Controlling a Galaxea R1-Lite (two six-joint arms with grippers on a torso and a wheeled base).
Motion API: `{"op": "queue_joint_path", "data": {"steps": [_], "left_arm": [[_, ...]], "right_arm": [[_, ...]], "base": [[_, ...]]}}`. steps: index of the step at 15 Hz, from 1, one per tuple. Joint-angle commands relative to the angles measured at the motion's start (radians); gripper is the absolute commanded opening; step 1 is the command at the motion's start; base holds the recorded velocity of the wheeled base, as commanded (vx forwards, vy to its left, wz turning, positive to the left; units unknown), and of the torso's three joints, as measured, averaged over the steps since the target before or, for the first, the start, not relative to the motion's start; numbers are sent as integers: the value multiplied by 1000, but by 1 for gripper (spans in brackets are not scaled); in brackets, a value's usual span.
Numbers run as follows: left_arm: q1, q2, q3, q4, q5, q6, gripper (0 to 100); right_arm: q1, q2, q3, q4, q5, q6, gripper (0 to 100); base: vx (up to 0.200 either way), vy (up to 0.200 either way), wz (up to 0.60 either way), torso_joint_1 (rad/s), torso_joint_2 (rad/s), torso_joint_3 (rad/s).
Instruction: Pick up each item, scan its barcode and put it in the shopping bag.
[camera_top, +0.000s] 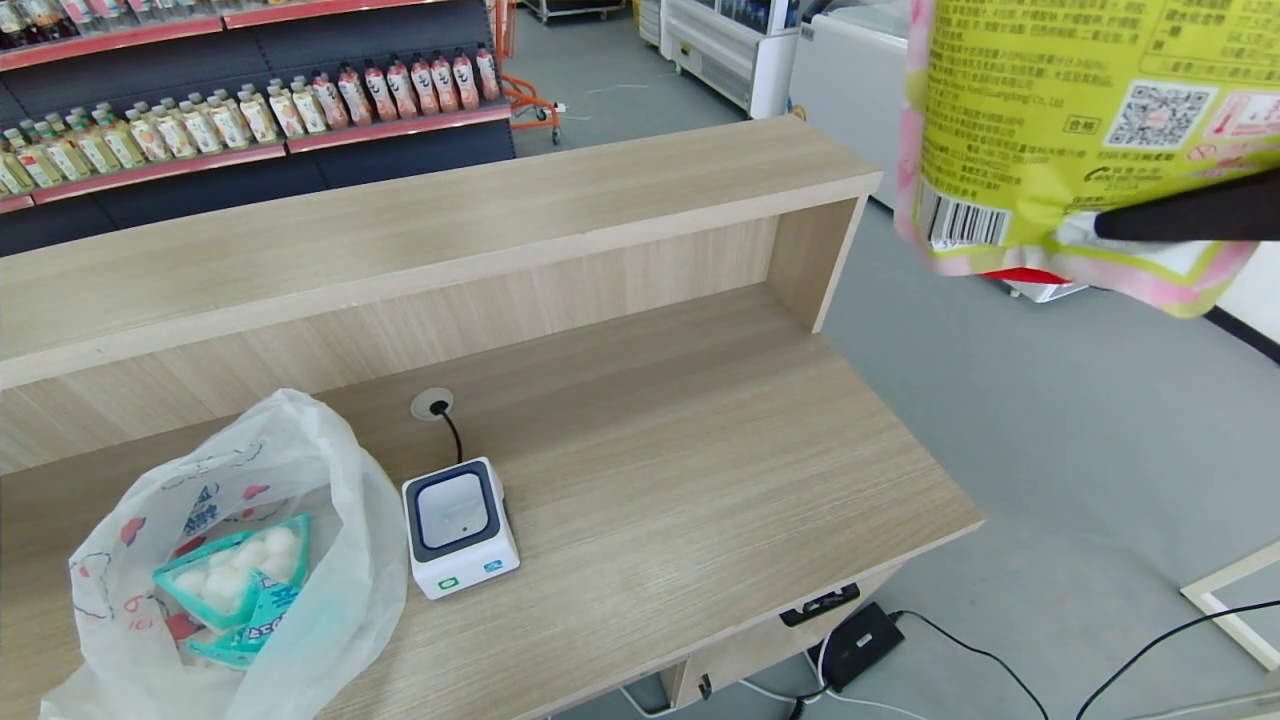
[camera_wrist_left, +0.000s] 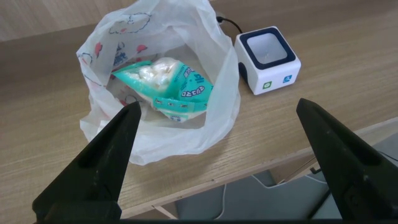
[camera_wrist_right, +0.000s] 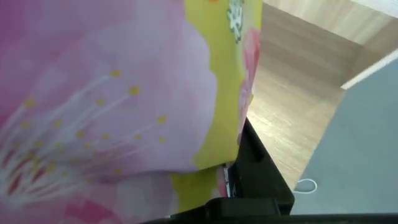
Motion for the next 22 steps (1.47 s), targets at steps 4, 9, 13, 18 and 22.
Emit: {"op": "queue_joint_path", "data": {"steps": [4, 9, 13, 18, 22], "left_arm": [[0, 0, 0, 0, 0, 0, 100], [0, 0, 0, 0, 0, 0, 100], [0, 0, 0, 0, 0, 0, 100], [0, 0, 0, 0, 0, 0, 100], [0, 0, 0, 0, 0, 0, 100]], "right_arm": [[331, -49, 368, -484, -485, 370, 0], [408, -115, 690, -714, -502, 160, 0], [374, -126, 684, -711, -502, 83, 0], [336, -157, 692, -706, -435, 7, 0], [322, -158, 684, -674, -415, -64, 0]], "base": [[0, 0, 0, 0, 0, 0], [0, 0, 0, 0, 0, 0], [0, 0, 0, 0, 0, 0], [0, 0, 0, 0, 0, 0], [0, 0, 0, 0, 0, 0]]}}
